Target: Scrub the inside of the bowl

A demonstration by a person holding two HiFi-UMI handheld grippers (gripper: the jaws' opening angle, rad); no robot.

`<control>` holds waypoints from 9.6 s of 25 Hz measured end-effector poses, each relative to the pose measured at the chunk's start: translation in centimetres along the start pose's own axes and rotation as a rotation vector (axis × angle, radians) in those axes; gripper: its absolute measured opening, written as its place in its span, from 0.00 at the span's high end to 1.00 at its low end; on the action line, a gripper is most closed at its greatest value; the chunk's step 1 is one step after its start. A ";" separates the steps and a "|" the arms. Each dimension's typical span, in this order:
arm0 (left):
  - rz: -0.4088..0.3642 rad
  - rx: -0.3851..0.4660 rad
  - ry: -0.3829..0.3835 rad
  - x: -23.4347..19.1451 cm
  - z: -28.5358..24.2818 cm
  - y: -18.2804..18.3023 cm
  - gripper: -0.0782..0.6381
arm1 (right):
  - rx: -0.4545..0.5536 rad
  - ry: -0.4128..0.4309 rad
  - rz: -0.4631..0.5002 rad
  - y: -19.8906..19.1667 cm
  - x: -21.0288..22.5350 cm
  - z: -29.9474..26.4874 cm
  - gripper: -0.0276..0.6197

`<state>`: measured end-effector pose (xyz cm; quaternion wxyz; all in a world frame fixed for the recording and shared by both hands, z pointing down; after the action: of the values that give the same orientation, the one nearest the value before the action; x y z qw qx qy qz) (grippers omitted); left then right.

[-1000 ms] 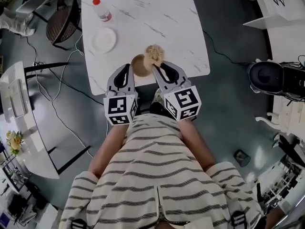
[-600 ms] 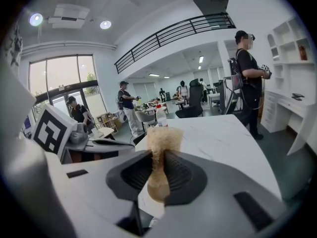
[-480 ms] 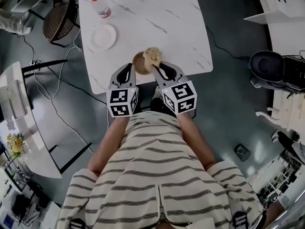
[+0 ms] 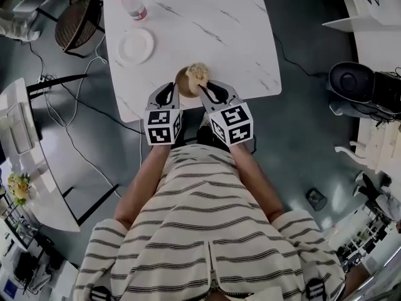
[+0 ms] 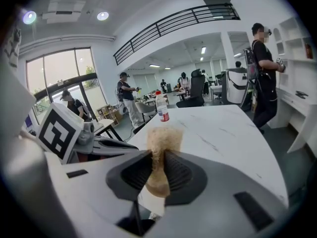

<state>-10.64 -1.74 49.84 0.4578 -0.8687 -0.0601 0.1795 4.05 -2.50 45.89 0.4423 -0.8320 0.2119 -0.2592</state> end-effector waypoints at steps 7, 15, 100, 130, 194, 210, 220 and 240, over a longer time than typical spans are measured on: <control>0.074 -0.045 -0.010 -1.0 -0.9 -1.7 0.85 | -0.034 0.006 0.007 -1.1 -0.1 -0.8 0.84; 0.220 -0.109 -0.033 -1.8 -1.7 -3.8 0.82 | -0.044 -0.004 0.007 -1.7 0.2 -0.8 0.84; 1.133 -0.174 -0.035 -1.9 -2.2 -10.4 0.88 | -0.220 -0.036 0.027 -6.0 2.4 -4.9 0.84; 1.060 -0.195 -0.053 -1.9 -2.5 -9.9 0.88 | -0.228 0.115 0.101 -6.6 0.0 -7.5 0.84; 1.089 -0.166 -0.053 -1.9 -2.4 -9.9 0.88 | -0.239 0.052 0.197 -4.6 1.3 -7.9 0.85; 1.069 -0.178 -0.072 -1.6 -2.4 -9.8 0.88 | -0.235 0.140 0.086 -5.9 -0.2 -7.5 0.85; 1.067 -0.176 -0.078 -1.4 -2.3 -10.0 0.88 | -0.237 0.163 0.012 -6.5 0.3 -6.6 0.85; 1.074 -0.155 -0.059 -1.4 -2.3 -10.1 0.88 | -0.305 0.143 0.168 -7.8 0.7 -4.2 0.85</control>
<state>-10.49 1.90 59.70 0.2342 -0.8030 0.3665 0.4074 2.96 -1.47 54.66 0.3150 -0.8483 0.3484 -0.2446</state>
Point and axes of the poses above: the fingertips, and each gripper's own axes: z backward along the fingers, x to its right, y out of its top, the point moved 7 cm from there along z, backward along the fingers, and after that the axes turned 9 degrees about x, right-handed, at the moved point
